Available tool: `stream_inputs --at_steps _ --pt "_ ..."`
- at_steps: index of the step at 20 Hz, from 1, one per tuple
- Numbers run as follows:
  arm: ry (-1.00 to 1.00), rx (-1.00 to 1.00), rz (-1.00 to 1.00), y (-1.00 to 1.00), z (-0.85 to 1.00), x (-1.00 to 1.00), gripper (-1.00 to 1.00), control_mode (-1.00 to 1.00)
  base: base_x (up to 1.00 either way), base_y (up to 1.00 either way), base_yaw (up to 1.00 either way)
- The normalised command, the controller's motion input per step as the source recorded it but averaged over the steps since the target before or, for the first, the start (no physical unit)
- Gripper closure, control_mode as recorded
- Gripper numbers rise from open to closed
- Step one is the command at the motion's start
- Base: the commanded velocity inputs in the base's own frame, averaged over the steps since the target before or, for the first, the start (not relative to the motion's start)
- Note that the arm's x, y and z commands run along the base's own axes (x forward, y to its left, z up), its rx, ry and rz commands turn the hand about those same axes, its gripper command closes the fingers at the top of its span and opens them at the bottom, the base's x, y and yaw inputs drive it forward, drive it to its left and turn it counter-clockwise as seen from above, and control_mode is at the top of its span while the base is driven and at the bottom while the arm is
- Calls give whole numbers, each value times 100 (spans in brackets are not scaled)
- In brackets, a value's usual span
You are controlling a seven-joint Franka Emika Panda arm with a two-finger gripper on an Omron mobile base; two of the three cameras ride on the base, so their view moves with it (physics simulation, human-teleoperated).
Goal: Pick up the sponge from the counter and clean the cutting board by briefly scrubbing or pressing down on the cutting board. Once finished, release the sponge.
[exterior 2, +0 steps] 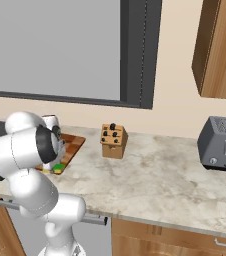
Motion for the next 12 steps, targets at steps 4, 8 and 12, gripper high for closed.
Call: stream_inputs --at_steps 4,8,12 --pt "-12 6 0 0 -6 41 100 -100 0 0 0" --pt "-14 6 0 0 0 55 100 -100 0 0 0" --pt "-8 6 0 0 0 66 100 -100 0 0 0"
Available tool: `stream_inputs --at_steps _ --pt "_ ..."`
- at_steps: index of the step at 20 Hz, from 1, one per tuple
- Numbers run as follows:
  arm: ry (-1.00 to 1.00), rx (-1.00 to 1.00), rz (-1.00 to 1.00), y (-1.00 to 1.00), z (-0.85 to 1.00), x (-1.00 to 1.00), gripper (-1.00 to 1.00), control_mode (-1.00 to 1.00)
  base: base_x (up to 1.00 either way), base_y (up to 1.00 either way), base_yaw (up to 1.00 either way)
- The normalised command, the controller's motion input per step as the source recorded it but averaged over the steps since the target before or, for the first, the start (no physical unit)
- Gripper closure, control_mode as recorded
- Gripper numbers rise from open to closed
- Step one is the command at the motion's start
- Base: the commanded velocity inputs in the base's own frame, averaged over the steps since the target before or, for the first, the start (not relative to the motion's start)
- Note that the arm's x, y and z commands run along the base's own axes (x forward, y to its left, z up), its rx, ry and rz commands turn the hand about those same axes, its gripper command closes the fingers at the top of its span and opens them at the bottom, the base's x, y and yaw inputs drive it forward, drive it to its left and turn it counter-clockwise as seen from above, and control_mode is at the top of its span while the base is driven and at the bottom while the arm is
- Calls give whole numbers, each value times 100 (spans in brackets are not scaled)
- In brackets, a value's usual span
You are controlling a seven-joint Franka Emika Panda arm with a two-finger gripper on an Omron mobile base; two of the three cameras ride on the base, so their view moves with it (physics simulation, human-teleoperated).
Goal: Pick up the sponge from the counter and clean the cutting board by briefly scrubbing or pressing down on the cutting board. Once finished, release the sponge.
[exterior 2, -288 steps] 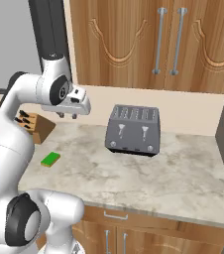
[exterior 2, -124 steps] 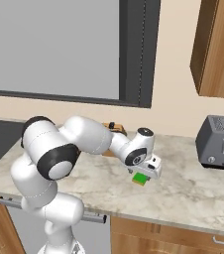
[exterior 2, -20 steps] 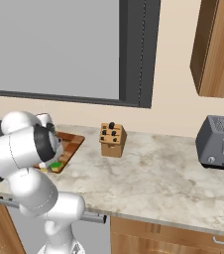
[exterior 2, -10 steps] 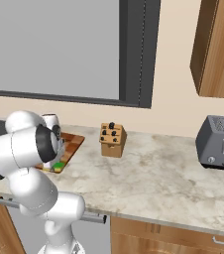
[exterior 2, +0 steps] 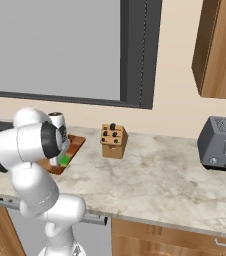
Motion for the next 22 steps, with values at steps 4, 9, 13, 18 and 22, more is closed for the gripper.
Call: stream_inputs --at_steps 4,9,13,18,22 --pt "-1 8 0 0 -2 79 100 -100 0 0 0" --pt "0 9 0 0 -2 88 100 -100 0 0 0" --pt "0 6 0 0 -2 84 100 -100 0 0 0" --pt "0 3 0 0 -5 76 100 -100 0 0 0" --pt "0 0 0 9 -8 59 100 -100 0 0 0"
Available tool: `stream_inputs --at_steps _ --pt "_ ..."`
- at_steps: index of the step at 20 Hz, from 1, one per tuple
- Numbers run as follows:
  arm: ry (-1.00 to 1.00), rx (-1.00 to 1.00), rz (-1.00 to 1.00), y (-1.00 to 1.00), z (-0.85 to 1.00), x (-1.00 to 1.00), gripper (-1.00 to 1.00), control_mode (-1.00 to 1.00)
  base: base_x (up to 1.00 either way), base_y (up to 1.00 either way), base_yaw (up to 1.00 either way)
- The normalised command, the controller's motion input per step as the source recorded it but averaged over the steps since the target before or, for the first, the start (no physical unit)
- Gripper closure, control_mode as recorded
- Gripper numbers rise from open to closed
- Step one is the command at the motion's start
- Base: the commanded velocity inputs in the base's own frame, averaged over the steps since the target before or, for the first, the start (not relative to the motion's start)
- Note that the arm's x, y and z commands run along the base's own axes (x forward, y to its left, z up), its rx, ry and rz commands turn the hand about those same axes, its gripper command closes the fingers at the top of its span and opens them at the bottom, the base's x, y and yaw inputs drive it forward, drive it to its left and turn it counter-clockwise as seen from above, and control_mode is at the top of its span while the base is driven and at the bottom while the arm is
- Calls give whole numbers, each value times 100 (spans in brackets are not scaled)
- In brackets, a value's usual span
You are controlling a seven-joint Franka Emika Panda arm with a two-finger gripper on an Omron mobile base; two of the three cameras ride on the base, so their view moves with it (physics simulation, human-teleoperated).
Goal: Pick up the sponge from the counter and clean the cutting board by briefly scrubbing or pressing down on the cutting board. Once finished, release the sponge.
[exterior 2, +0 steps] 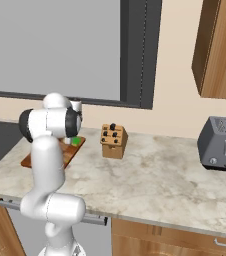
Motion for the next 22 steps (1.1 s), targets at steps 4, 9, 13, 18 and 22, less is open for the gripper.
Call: stream_inputs --at_steps 4,9,13,18,22 --pt "0 0 0 31 -12 41 100 -100 0 0 0" --pt "1 0 0 57 -20 30 100 -100 0 0 0" --pt "0 0 0 71 -33 5 100 -100 0 0 0" --pt "0 0 0 71 -31 -1 100 -100 0 0 0" --pt "0 0 0 68 -22 -12 100 -100 0 0 0"
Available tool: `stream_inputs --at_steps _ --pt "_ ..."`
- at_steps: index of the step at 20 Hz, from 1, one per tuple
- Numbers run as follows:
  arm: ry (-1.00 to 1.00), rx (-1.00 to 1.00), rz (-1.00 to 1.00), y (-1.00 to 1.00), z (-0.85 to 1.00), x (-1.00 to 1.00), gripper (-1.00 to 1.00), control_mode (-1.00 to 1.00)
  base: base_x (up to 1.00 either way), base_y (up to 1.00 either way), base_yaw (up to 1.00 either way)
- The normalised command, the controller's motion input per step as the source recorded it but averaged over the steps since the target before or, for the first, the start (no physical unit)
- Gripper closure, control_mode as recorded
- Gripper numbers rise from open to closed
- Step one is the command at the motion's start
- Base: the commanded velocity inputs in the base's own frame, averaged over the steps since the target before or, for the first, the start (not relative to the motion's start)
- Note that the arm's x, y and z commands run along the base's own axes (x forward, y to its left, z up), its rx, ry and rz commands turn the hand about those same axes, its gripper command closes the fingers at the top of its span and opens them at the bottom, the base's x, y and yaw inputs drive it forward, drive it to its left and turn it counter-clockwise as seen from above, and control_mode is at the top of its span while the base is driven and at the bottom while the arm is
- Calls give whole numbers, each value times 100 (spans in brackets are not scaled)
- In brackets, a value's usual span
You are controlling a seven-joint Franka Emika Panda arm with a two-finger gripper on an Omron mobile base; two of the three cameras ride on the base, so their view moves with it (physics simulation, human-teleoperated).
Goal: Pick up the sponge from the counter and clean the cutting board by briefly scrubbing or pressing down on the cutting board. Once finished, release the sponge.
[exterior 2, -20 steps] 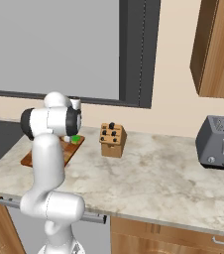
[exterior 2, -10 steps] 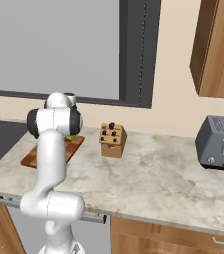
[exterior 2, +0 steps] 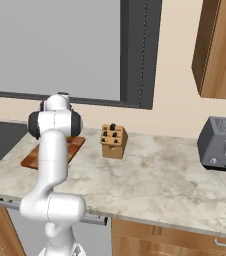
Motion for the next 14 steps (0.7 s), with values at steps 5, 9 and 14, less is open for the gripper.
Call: stream_inputs --at_steps 5,9,14 --pt "5 0 1 66 -14 -19 100 -100 0 0 0" --pt "1 0 0 59 -22 -38 100 -100 0 0 0" --pt "0 0 1 38 -36 -53 100 -100 0 0 0"
